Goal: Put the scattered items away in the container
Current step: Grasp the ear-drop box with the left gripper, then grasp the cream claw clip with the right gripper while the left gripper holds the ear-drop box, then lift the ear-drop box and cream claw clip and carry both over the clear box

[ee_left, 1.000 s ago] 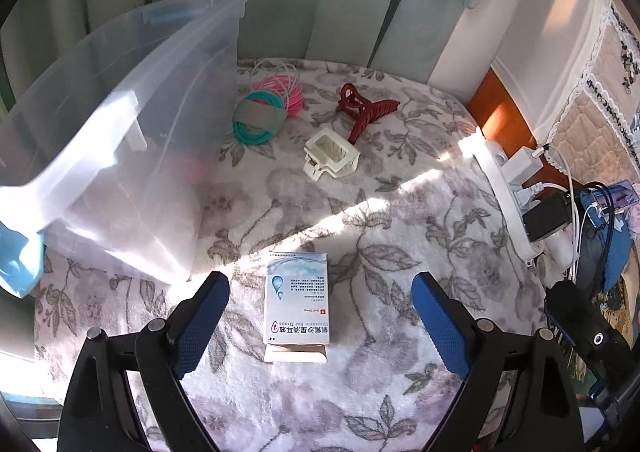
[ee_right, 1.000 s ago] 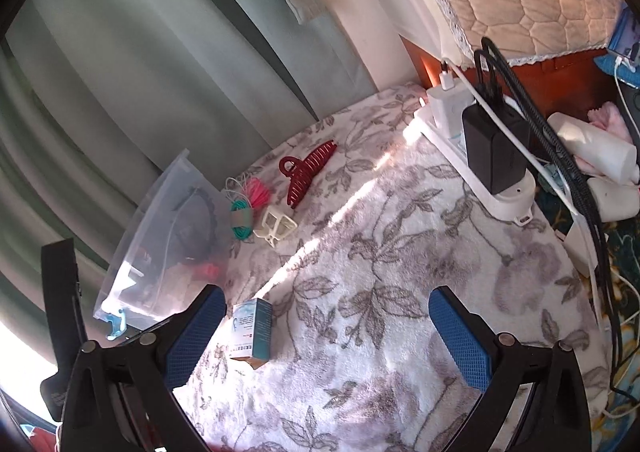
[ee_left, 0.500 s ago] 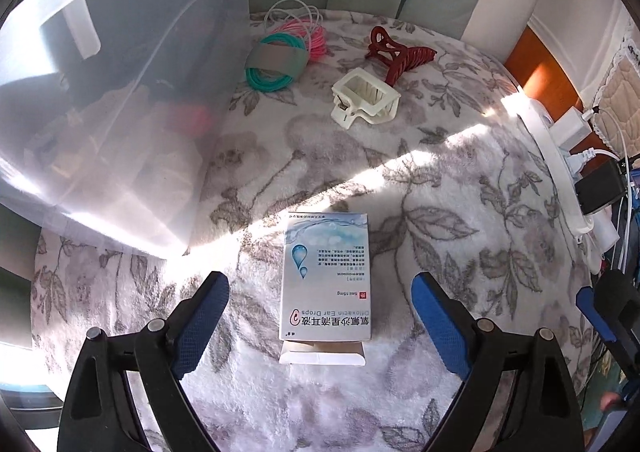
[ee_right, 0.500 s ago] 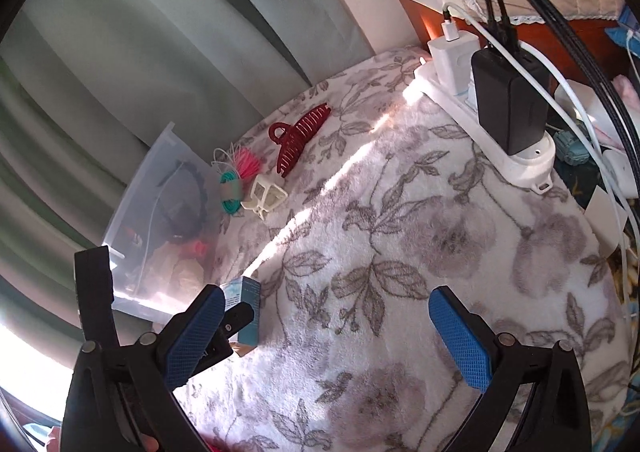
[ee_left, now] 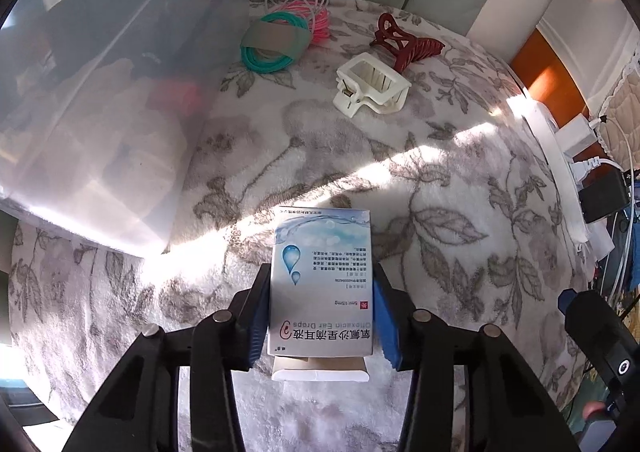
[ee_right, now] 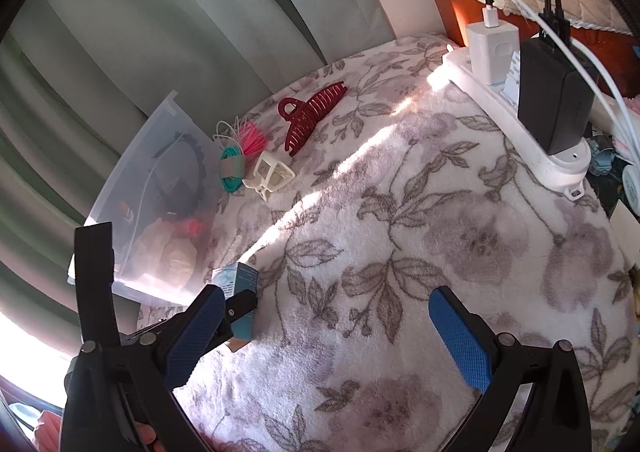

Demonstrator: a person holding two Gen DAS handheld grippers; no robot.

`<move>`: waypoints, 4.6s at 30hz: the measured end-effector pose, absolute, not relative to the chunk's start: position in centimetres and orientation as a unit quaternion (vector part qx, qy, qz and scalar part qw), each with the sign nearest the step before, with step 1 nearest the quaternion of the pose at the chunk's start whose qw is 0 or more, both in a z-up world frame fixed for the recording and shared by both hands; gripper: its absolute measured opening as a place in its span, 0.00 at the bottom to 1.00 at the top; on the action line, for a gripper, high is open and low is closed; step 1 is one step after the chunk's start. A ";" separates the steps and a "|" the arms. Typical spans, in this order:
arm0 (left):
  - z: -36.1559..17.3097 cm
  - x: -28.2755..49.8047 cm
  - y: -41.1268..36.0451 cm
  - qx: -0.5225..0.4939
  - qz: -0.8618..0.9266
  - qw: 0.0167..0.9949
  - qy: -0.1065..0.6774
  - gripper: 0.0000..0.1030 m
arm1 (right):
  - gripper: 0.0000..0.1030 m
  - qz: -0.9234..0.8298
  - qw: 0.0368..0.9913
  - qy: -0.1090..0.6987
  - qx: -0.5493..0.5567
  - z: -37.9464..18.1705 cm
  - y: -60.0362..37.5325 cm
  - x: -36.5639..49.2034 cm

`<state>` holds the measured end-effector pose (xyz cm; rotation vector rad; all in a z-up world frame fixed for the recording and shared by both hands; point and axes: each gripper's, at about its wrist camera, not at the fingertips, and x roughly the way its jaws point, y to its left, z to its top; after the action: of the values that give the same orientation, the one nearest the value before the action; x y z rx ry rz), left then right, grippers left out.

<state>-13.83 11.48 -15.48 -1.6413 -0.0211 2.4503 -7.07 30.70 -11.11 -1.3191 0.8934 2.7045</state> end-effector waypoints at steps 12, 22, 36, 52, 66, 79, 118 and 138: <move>-14.2 -15.1 11.2 -0.526 0.845 0.090 -0.012 0.46 | 1.00 0.863 -0.026 0.253 -0.436 -11.9 29.5 -10.7; -14.6 -16.3 11.6 -0.521 0.850 0.078 -0.007 0.46 | 1.00 0.869 -0.076 0.218 -0.437 -11.9 28.9 -15.7; -15.8 -17.4 11.7 -0.527 0.846 0.076 -0.019 0.46 | 0.95 0.867 -0.124 0.155 -0.457 -13.1 27.4 -22.7; -16.3 -18.0 11.6 -0.524 0.847 0.084 -0.032 0.46 | 0.71 0.875 -0.122 0.108 -0.455 -14.4 25.4 -26.5; -16.4 -18.0 11.5 -0.523 0.848 0.085 -0.032 0.46 | 0.57 0.879 -0.096 0.128 -0.450 -13.2 25.9 -23.3; -16.1 -17.3 11.2 -0.539 0.838 0.086 -0.032 0.46 | 0.53 0.876 -0.035 0.194 -0.441 -11.3 28.5 -14.8; 5.3 -14.8 5.8 -0.388 0.892 0.143 -0.184 0.46 | 0.48 0.926 -0.008 0.304 -0.223 6.6 29.8 -5.7; 4.3 -11.5 -7.7 -0.332 0.889 0.051 -0.310 0.46 | 0.48 0.935 -0.051 0.277 -0.217 8.8 21.2 -6.7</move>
<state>-11.52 -7.75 4.26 -1.0102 -0.9447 2.7062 -6.66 21.23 8.82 -0.7040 0.8993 3.0349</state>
